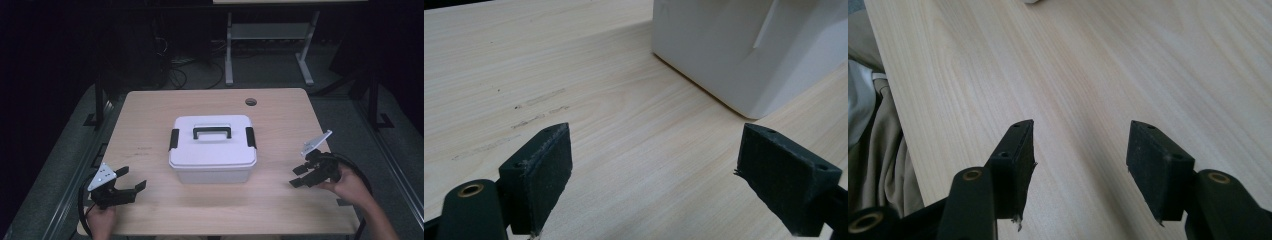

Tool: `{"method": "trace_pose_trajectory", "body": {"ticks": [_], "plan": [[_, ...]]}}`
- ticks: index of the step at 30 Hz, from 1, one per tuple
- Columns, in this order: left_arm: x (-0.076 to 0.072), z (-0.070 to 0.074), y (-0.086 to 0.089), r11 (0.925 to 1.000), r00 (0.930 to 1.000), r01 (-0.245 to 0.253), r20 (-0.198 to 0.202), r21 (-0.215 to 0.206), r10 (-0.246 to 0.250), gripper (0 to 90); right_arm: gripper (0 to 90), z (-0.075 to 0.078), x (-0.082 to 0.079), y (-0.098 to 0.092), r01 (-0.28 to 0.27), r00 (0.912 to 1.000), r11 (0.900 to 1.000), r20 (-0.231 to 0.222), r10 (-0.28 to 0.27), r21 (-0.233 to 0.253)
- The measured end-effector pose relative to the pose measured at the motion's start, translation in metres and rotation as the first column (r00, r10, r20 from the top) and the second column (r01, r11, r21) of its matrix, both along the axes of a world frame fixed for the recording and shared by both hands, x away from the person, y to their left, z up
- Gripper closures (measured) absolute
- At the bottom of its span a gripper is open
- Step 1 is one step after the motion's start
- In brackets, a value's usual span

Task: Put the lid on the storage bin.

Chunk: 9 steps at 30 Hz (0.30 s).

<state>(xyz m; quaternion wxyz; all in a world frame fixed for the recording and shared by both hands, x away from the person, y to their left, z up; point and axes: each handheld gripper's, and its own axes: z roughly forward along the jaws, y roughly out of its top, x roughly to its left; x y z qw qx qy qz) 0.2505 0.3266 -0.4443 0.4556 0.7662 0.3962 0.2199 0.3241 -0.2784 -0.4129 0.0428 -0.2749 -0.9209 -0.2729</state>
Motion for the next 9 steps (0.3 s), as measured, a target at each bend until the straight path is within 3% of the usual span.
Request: {"method": "trace_pose_trajectory", "body": {"ticks": [9], "plan": [[0.0004,0.0,-0.0001,1.0,1.0,-0.001,-0.001,0.001,0.001,13.6,43.3,-0.0023,-0.0027,0.0,-0.004,1.0,1.0,-0.004,0.004,-0.001]]}}
